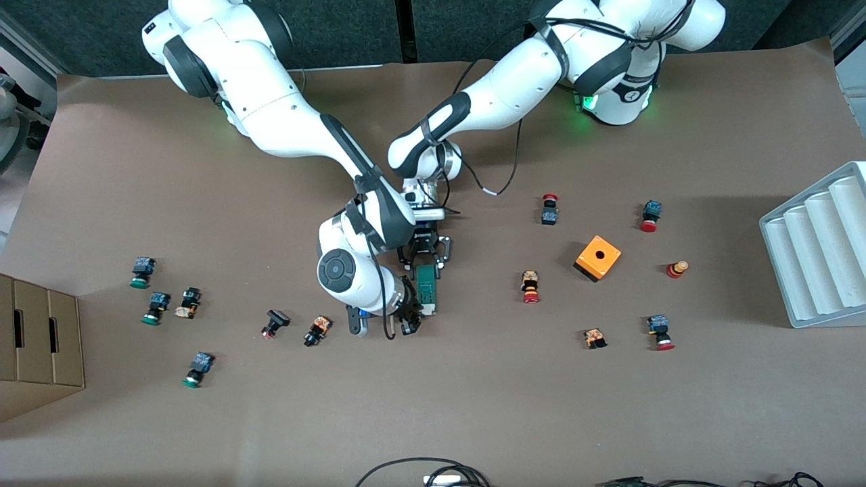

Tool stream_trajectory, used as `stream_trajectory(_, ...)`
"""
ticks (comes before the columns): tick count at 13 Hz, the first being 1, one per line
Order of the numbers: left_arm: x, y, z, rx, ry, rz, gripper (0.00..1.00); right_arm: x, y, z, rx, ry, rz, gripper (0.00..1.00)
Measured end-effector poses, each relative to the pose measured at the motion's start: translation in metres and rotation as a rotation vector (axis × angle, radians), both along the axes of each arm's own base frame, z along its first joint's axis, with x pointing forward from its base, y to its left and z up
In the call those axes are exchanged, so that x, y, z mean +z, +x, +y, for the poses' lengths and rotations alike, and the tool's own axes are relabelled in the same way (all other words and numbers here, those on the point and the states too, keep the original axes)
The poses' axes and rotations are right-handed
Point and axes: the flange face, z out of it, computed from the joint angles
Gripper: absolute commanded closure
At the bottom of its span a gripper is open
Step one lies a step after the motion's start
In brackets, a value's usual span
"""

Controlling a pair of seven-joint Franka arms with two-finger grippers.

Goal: Close load switch with both arms
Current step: 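Withdraw the right gripper from the switch while the left gripper holds it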

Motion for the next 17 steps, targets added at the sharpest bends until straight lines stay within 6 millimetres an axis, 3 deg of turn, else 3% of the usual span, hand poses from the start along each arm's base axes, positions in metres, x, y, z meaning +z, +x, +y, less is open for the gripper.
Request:
stream_trajectory(5,0.0,0.0,0.0,0.0,0.0,0.0,0.33,-0.004,-0.001,0.001,0.001,-0.003,0.004,0.77)
stream_trajectory(6,0.0,0.0,0.0,0.0,0.0,0.0,0.33,-0.004,-0.001,0.001,0.002,-0.003,0.004,0.63)
stream_trajectory(7,0.0,0.0,0.0,0.0,0.0,0.0,0.33,-0.004,-0.001,0.001,0.002,-0.003,0.004,0.35)
stream_trajectory(8,0.0,0.0,0.0,0.0,0.0,0.0,0.33,-0.004,-0.001,0.001,0.002,-0.002,0.003,0.32)
stream_trajectory(9,0.0,0.0,0.0,0.0,0.0,0.0,0.33,-0.002,0.0,0.001,0.002,0.0,0.001,0.13)
stream_trajectory(10,0.0,0.0,0.0,0.0,0.0,0.0,0.33,0.003,0.001,0.002,0.004,0.004,-0.002,0.0)
stream_trajectory(12,0.0,0.0,0.0,0.0,0.0,0.0,0.23,0.025,0.007,0.001,0.017,0.015,-0.014,0.0)
stream_trajectory(13,0.0,0.0,0.0,0.0,0.0,0.0,0.05,0.043,0.011,-0.002,0.049,0.021,-0.036,0.0)
stream_trajectory(15,0.0,0.0,0.0,0.0,-0.001,0.0,0.0,0.09,0.017,-0.016,0.132,0.014,-0.097,0.0)
stream_trajectory(17,-0.001,-0.003,-0.001,-0.004,-0.001,0.003,0.0,0.138,0.019,-0.048,0.243,0.002,-0.12,0.0)
